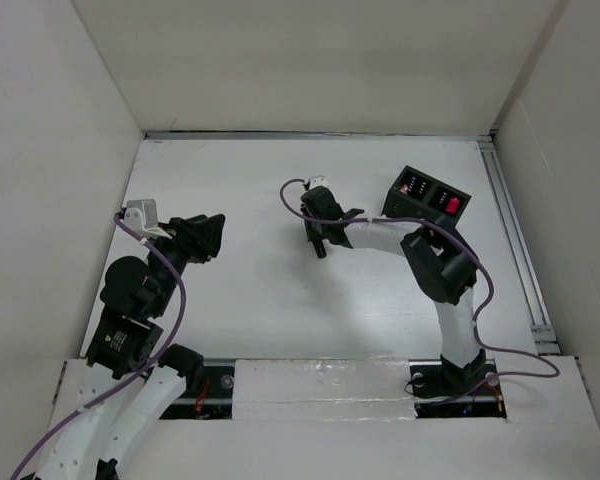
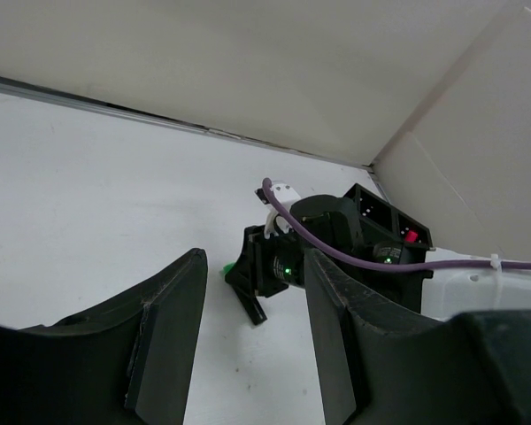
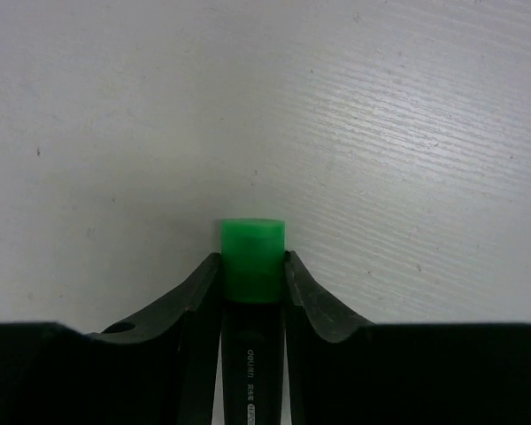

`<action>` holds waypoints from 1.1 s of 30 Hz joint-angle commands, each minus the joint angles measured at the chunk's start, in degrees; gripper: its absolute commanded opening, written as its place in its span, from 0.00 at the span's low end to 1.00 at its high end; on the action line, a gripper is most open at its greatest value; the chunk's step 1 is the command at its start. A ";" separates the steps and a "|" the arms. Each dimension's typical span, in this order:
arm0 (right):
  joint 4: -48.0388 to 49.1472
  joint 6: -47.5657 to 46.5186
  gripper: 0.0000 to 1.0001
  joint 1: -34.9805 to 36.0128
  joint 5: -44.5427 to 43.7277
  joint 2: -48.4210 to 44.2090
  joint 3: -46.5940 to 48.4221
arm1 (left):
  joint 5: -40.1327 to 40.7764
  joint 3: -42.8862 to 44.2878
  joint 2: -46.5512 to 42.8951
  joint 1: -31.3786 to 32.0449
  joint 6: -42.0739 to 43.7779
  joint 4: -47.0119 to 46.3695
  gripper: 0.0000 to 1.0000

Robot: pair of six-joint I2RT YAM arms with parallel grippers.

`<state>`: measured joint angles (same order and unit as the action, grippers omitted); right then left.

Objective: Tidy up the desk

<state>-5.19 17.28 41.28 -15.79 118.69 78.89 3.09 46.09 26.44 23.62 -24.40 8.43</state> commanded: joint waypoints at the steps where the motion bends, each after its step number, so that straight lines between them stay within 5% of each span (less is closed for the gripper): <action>1: -3.42 0.03 0.15 0.21 -0.12 0.66 1.62 | 0.16 -0.21 -0.42 -0.24 0.85 -1.83 0.44; 2: -3.51 0.12 0.08 0.21 -0.12 0.23 1.27 | 0.16 -0.21 -0.42 -0.24 0.94 -1.92 0.44; 9: 0.87 2.40 0.06 -8.47 -1.34 -12.06 -3.91 | -0.28 -0.29 -0.33 -0.24 0.76 -1.92 0.44; 15: 12.83 9.52 0.07 -28.24 2.17 -30.52 -16.12 | -0.37 -0.47 -0.86 -0.24 0.76 -2.10 0.44; 21: 17.84 13.22 0.07 -40.29 -5.64 -38.01 -23.08 | -0.89 -0.30 -0.16 -0.24 0.67 -2.36 0.44; 26: 17.94 13.66 0.06 -43.91 -1.09 -36.96 -22.82 | -1.07 -0.29 0.19 -0.24 0.76 -2.54 0.44; 33: 18.20 12.08 0.07 -44.53 -13.90 -39.68 -25.80 | -1.42 -0.29 0.72 -0.24 0.85 -2.80 0.44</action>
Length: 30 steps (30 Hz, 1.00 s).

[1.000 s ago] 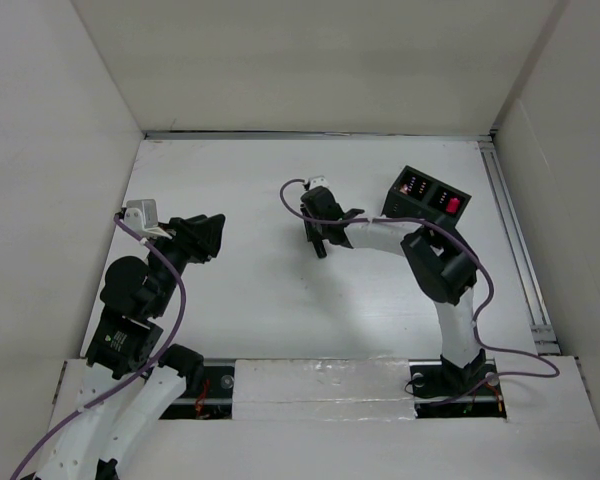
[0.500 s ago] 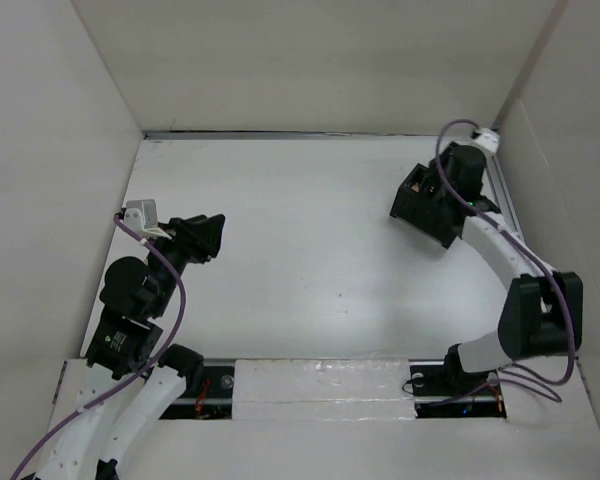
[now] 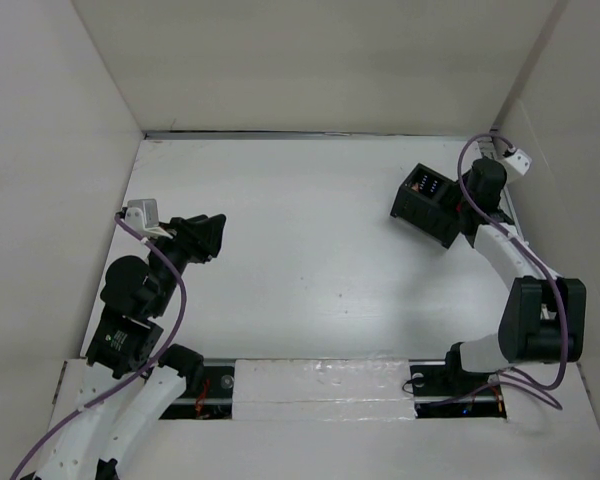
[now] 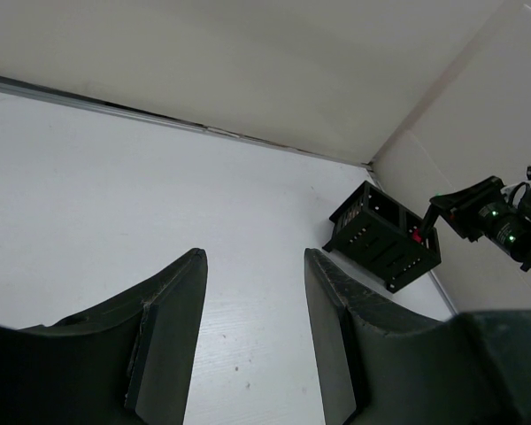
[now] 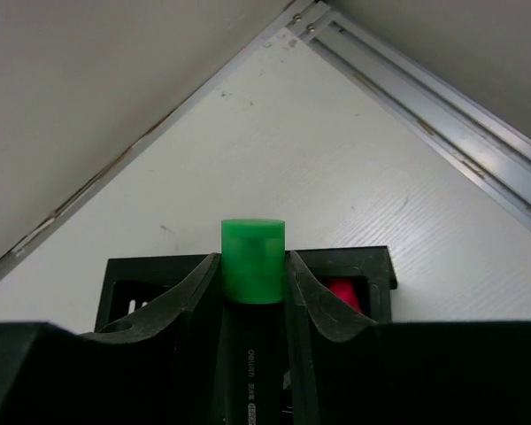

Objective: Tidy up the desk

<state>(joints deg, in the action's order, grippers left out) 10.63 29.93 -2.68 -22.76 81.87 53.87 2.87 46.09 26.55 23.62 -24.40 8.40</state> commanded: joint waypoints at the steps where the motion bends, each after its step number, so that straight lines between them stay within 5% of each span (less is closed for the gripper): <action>1: 2.55 -0.93 0.07 -0.57 -8.07 -2.85 -0.87 | -1.55 -0.21 0.87 -0.24 0.94 -2.87 0.44; 10: 1.76 -5.67 0.10 5.57 -22.74 3.46 3.52 | -1.20 -0.38 0.35 -0.24 0.67 -2.78 0.44; 17: 0.62 -6.29 0.20 9.36 -26.01 5.06 3.88 | -1.56 -0.38 0.88 -0.24 0.76 -2.87 0.44; 26: -1.32 -5.76 0.21 9.18 -26.90 5.68 5.11 | -1.38 -0.38 0.88 -0.24 0.76 -2.78 0.44; 30: -0.96 -5.85 0.45 11.63 -27.60 4.88 3.79 | -1.38 -0.21 1.14 -0.24 0.67 -2.78 0.45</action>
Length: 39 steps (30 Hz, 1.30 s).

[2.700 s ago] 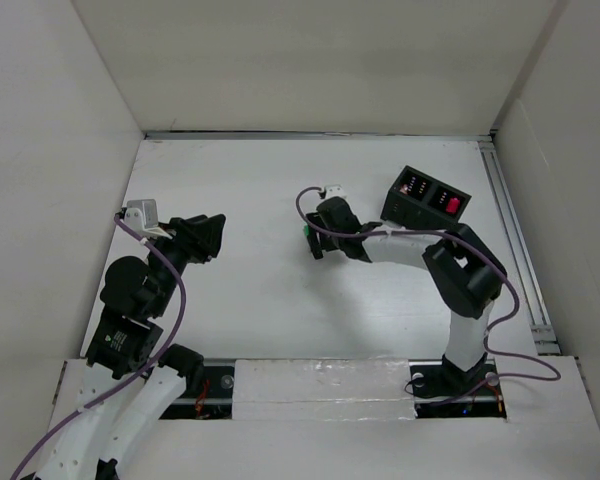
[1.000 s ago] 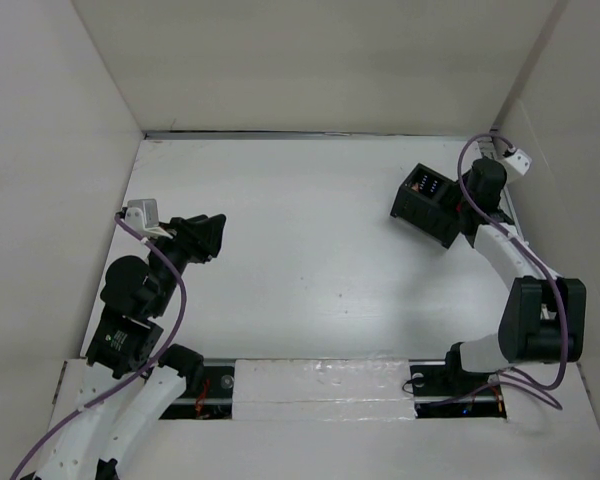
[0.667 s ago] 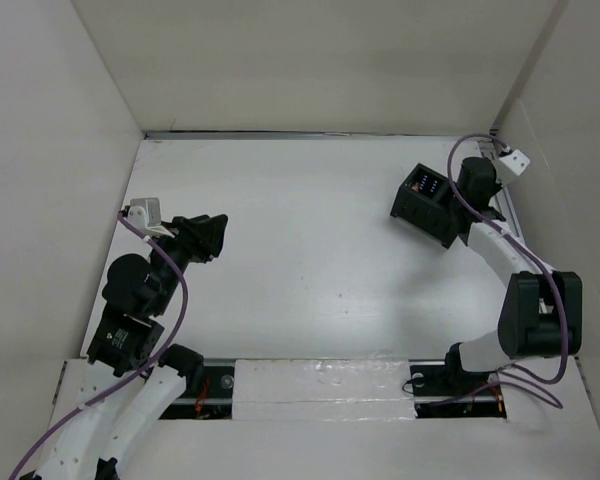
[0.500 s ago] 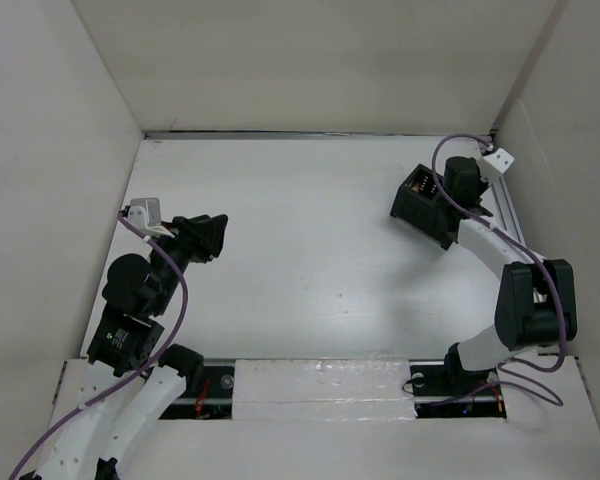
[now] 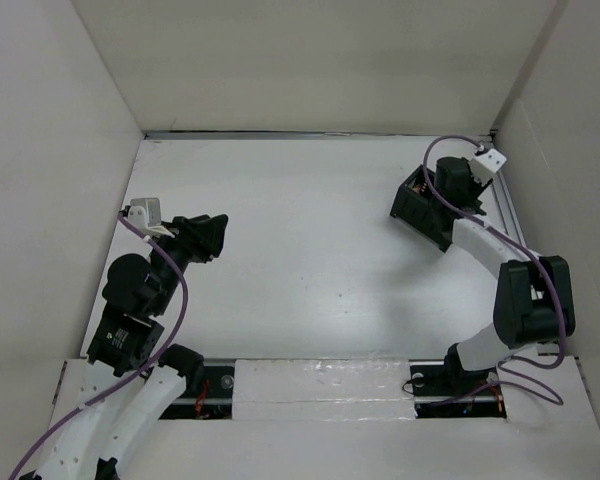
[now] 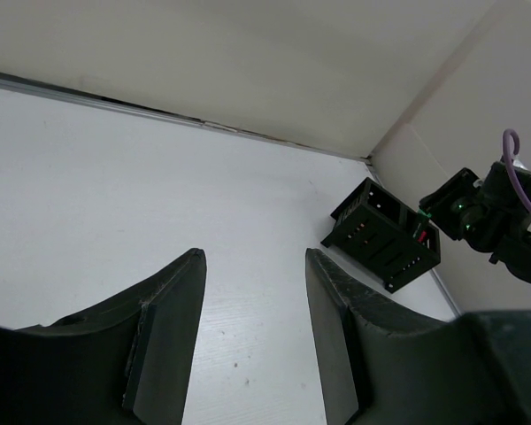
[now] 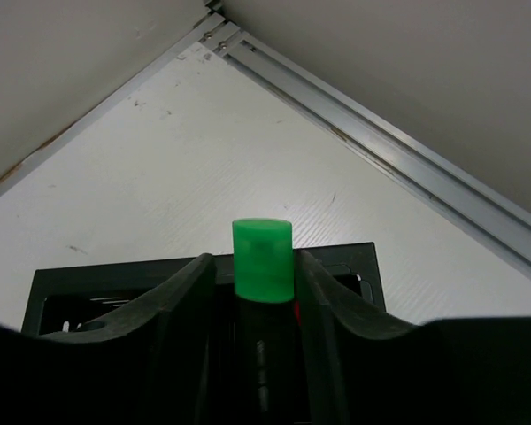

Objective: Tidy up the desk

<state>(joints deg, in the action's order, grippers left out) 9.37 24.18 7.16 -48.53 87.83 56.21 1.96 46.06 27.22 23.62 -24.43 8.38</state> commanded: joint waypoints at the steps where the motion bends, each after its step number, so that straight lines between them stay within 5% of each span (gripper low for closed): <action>1: -0.48 0.33 0.50 1.81 -1.65 -1.26 1.28 | -0.38 -0.27 0.46 -0.24 0.69 -2.76 0.45; 6: -1.02 0.95 0.74 5.14 -0.60 -5.03 -0.65 | 0.06 -0.19 0.90 -0.24 0.52 -2.58 0.50; 11: -2.51 1.74 0.75 8.04 5.80 -11.44 -1.62 | -0.90 -0.18 1.69 -0.24 0.17 -2.76 0.72; 13: -0.24 1.74 0.59 11.80 13.24 -16.10 -3.11 | -1.60 -0.10 2.22 -0.24 -0.10 -3.37 0.89; 14: 1.17 1.57 0.41 13.39 16.42 -17.59 -5.29 | -3.52 -0.10 2.57 -0.24 -0.36 -3.55 0.97; 15: 2.83 1.57 0.09 14.97 20.46 -20.13 -6.27 | -4.76 -0.27 2.75 -0.24 -0.71 -4.16 0.99; 16: 5.98 1.39 0.00 18.64 27.37 -21.20 -7.33 | -5.03 -0.36 3.18 -0.24 -1.15 -4.42 0.99; 22: 5.94 -1.77 0.00 32.90 42.71 -23.67 -9.71 | -7.05 -2.11 4.94 -0.24 -5.10 -7.24 0.99; 27: 1.46 -4.14 0.33 40.55 45.90 -28.84 -16.36 | -8.46 -6.76 5.21 -0.24 -8.35 -13.28 0.99; 32: 0.65 -4.59 0.44 40.57 45.81 -32.54 -20.43 | -8.90 -9.67 5.82 -0.24 -10.55 -18.12 0.99; 39: 0.21 -2.83 0.44 41.09 46.16 -28.08 -21.66 | -9.34 -10.38 7.49 -0.24 -11.52 -20.95 0.99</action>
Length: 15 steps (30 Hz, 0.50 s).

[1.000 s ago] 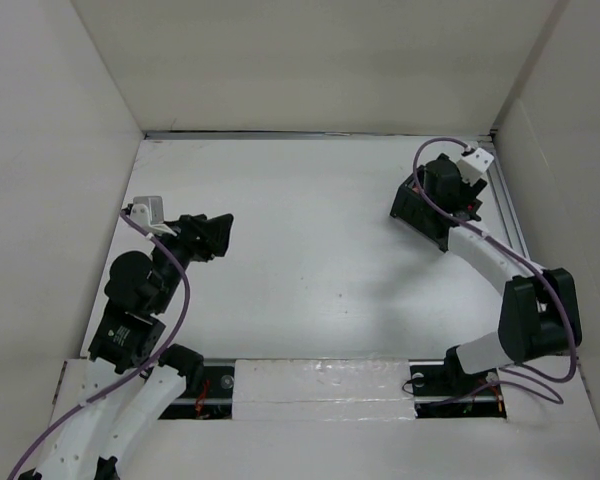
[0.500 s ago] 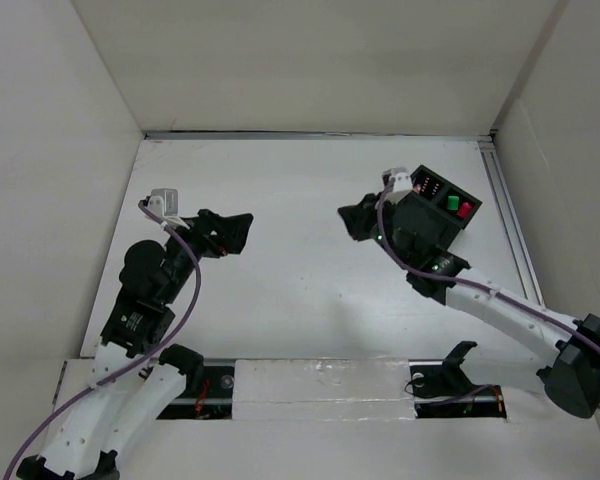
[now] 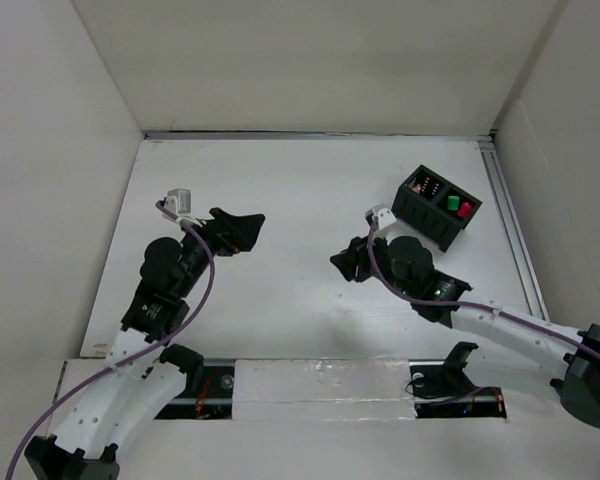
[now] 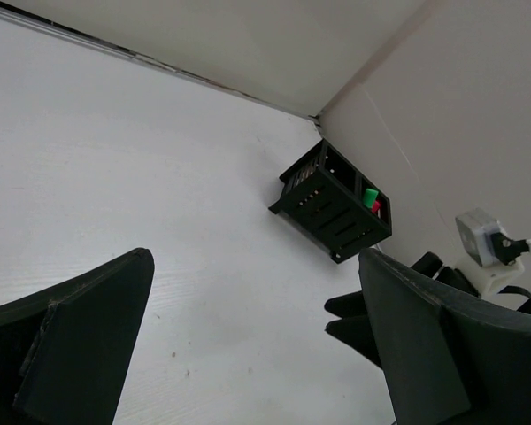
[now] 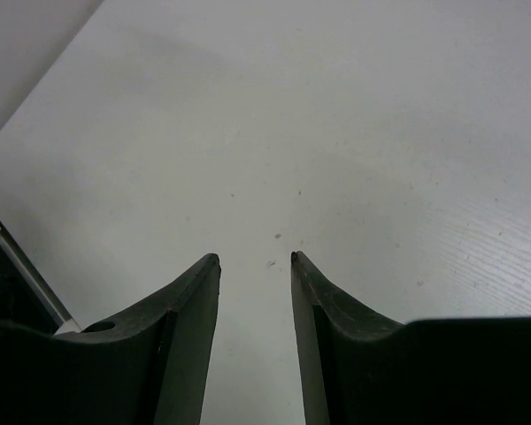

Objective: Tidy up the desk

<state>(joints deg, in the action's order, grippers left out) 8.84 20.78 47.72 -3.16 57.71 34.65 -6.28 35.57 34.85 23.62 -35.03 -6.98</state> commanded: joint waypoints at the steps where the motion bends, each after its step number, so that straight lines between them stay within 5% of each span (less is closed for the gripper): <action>1: 0.74 0.58 0.43 0.53 0.79 2.05 -0.20 | -1.10 0.11 -0.13 -0.24 -0.83 -5.67 0.99; 15: 4.16 1.46 0.43 1.67 2.72 11.19 1.73 | -0.22 0.90 0.48 -0.24 0.75 -6.29 0.99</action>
<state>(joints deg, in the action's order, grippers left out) 9.43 21.52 48.25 -1.54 68.18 34.65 -6.26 35.57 35.48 23.62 -35.09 -10.15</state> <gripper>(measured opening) 0.430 0.989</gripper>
